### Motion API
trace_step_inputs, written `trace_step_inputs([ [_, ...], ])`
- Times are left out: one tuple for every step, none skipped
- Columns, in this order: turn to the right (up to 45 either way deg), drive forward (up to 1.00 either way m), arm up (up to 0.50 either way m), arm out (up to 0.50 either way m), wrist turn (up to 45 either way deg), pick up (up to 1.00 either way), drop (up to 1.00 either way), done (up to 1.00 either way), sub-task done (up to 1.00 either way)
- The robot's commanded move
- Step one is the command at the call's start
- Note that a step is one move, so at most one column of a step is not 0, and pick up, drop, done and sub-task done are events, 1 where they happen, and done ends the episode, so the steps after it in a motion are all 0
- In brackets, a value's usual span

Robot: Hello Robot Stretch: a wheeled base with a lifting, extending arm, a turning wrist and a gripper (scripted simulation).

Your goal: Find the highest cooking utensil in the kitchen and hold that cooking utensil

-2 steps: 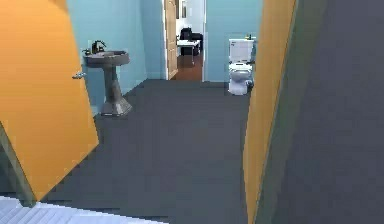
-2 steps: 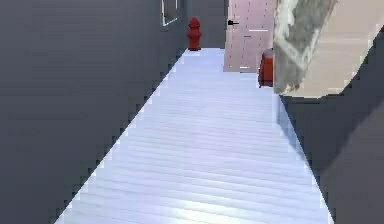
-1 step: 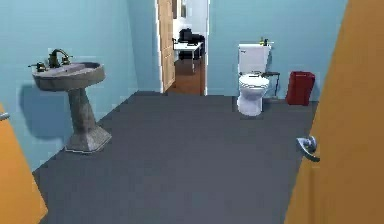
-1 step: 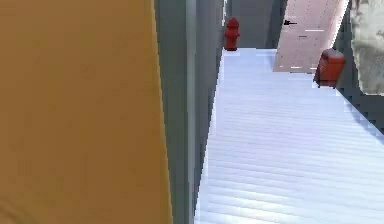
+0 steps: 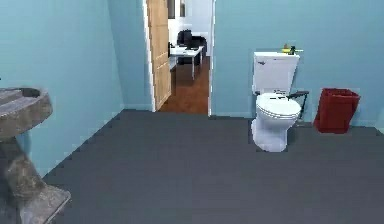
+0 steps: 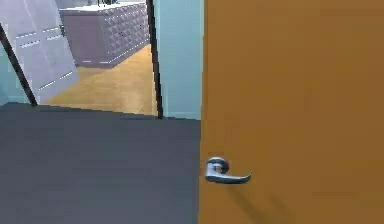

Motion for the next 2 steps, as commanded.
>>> trace_step_inputs([
  [0.0, 1.00, 0.00, 0.00, 0.0, 0.00, 0.00, 0.00, 0.00],
  [0.0, 1.00, 0.00, 0.00, 0.0, 0.00, 0.00, 0.00, 0.00],
])
